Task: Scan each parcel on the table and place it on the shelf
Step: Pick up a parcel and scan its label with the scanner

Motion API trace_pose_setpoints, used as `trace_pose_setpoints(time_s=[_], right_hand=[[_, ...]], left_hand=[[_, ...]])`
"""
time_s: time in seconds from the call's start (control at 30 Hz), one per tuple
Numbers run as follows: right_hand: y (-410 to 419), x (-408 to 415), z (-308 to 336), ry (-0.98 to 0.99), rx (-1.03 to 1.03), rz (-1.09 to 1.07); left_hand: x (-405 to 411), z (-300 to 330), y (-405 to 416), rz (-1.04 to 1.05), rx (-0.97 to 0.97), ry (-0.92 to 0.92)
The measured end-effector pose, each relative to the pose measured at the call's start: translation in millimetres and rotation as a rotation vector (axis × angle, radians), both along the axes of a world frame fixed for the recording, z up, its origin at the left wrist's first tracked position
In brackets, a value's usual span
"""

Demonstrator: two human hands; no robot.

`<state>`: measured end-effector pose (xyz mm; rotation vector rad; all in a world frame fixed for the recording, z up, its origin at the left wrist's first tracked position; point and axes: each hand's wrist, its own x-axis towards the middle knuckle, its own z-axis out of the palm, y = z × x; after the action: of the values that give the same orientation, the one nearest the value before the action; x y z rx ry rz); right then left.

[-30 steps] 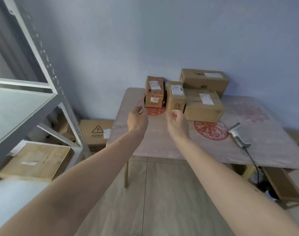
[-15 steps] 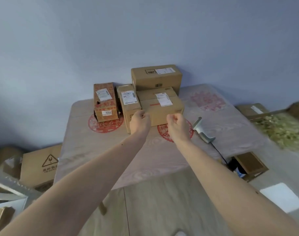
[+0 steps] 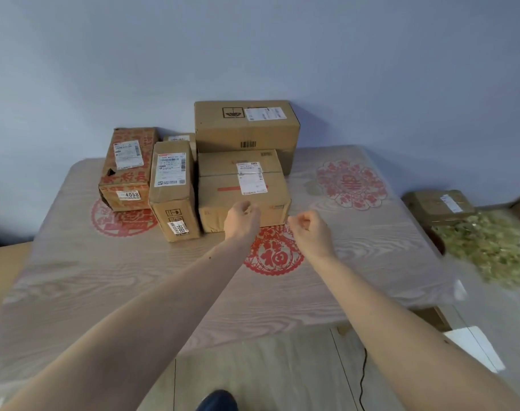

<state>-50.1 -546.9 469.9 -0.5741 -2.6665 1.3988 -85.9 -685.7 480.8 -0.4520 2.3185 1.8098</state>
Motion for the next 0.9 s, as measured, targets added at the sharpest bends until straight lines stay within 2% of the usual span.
trace_pose_setpoints(time_s=[0.2,0.67,0.73,0.9], right_hand=[[43.6,-33.5,-46.8,-0.104,-0.021,-0.009],[93.0,-69.3,-94.8,-0.228,-0.028,-0.038],[95.7,-78.1,-94.5,-0.221,-0.019,-0.006],[84.5,-108.8,-79.8,-0.177,-0.067,0.134]], left_hand=[[-38.6,-32.0,24.8,-0.001,-0.032,-0.096],[-88.1,-76.5,69.9,-0.023,-0.127,-0.114],[-90.2,-76.9,74.3,0.006,-0.152,-0.079],[-97.9,-74.4,70.4,0.185,-0.355,0.169]])
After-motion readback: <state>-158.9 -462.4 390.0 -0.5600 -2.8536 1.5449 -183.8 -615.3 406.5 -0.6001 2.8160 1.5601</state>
